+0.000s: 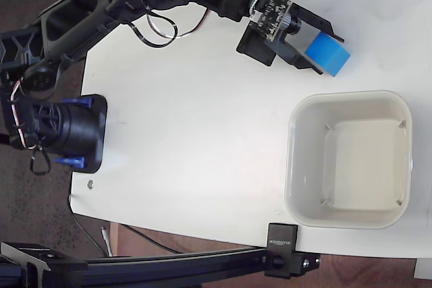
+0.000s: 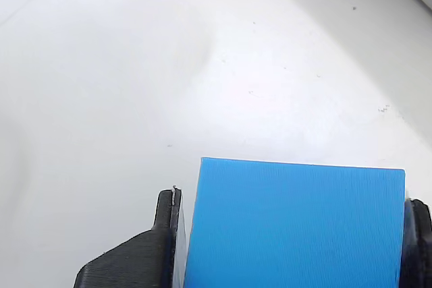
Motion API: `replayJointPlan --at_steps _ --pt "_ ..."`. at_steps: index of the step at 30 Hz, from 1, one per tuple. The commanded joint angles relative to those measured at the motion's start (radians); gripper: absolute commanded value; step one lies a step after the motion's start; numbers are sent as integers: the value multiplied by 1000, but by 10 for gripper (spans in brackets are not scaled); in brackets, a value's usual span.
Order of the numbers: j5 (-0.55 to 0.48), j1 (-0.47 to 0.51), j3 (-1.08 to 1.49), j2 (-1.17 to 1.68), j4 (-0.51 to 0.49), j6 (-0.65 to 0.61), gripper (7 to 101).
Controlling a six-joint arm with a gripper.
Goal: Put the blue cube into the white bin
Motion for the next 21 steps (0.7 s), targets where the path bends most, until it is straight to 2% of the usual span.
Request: replayJointPlan --at_steps 1,5,13,17,21 --pt "-9 8 -60 46 3 -9 597" --pt "-5 6 -60 54 11 -14 503" --pt "-5 -8 -61 120 72 -26 484" --pt "-17 5 -61 215 135 -89 476" --pt "-66 61 -61 313 209 -175 468"
